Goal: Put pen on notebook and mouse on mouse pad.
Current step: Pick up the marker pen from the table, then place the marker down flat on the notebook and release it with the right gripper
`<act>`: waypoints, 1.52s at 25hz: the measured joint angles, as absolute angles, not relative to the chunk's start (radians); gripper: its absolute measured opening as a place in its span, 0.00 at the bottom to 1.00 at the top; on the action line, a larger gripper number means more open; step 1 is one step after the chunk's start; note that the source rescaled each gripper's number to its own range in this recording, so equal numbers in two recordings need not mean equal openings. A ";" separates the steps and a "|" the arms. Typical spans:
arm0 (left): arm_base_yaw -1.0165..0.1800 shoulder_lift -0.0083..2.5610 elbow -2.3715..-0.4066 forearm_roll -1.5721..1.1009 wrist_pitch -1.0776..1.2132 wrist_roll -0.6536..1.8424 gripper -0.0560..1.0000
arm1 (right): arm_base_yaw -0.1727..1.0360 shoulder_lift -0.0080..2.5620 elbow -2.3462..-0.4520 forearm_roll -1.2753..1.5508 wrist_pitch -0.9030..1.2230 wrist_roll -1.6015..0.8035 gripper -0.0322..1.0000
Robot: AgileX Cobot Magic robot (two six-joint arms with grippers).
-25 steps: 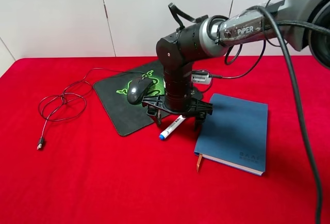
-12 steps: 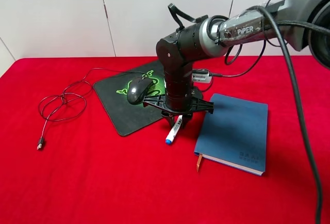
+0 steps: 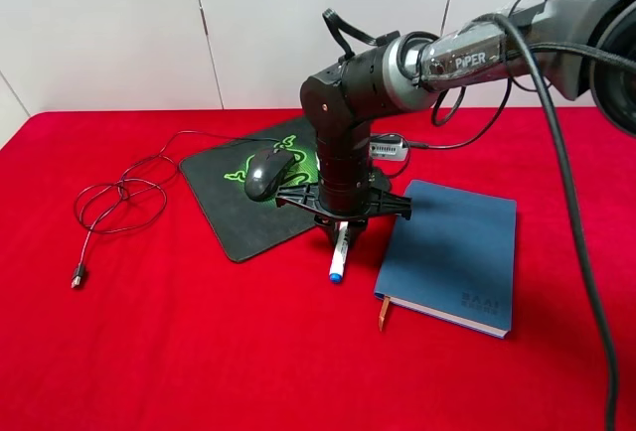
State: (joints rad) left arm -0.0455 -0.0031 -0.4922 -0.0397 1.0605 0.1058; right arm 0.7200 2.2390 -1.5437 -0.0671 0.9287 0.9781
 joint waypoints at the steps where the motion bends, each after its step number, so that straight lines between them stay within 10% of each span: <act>1: -0.045 -0.003 -0.492 -0.040 1.061 0.106 1.00 | 0.720 2.239 -1.544 -0.066 0.931 0.978 0.03; 25: -0.045 -0.003 -0.492 -0.041 1.061 0.106 1.00 | 0.714 1.919 -1.535 -0.166 1.201 0.820 0.03; 38: -0.045 -0.003 -0.492 -0.041 1.061 0.106 1.00 | 0.545 1.727 -1.198 -0.126 1.106 0.681 0.03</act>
